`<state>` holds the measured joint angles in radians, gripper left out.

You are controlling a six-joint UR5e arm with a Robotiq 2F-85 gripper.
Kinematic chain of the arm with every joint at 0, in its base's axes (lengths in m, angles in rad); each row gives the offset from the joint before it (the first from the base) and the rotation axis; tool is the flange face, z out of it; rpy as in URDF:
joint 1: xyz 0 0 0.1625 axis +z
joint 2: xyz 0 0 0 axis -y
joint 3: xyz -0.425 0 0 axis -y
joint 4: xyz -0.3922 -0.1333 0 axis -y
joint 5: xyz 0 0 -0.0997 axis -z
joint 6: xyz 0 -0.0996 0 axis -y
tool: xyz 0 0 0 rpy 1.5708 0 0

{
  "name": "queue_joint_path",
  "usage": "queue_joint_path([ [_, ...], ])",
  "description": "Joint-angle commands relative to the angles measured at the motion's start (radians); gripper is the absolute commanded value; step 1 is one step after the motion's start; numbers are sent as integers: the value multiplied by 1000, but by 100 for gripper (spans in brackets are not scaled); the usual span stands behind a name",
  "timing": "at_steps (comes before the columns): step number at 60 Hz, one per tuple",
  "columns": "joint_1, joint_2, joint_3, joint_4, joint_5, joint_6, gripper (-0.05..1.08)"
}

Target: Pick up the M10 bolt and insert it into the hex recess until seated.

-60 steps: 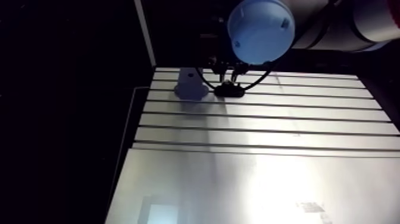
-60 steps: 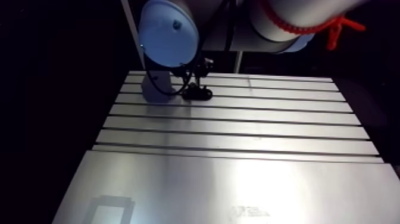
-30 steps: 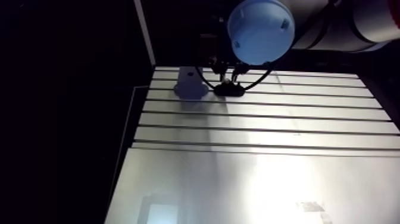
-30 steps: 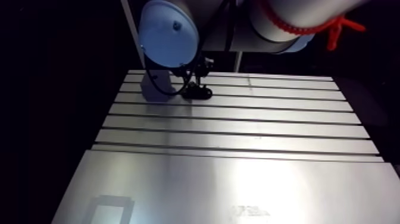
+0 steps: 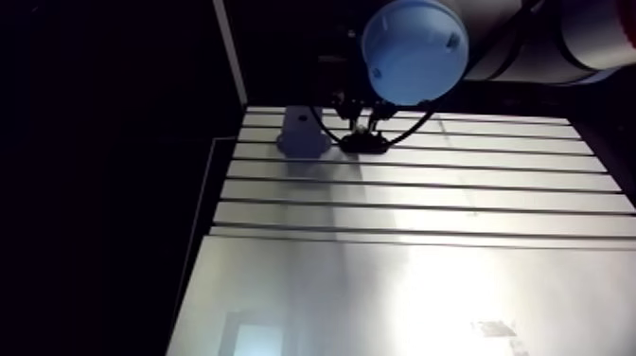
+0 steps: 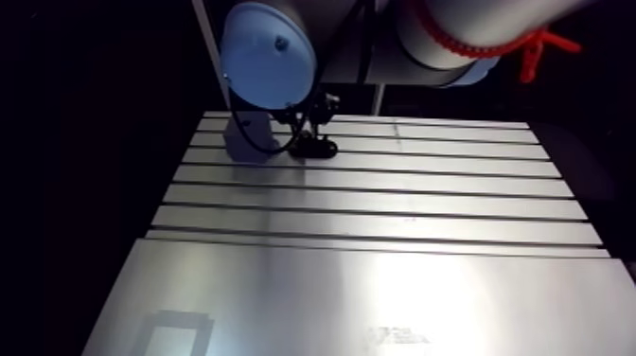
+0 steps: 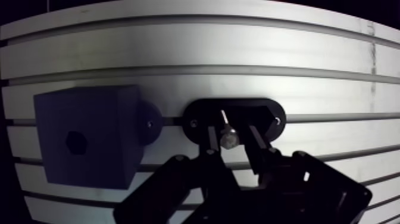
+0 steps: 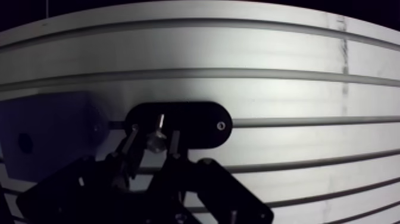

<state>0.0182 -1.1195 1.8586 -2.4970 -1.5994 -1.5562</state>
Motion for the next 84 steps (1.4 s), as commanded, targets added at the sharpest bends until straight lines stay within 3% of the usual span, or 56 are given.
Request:
queue_joint_path([
  [1, -1, -1, 1, 0, 2, 0, 62],
  [84, 3, -7, 9, 3, 0, 1, 67],
])
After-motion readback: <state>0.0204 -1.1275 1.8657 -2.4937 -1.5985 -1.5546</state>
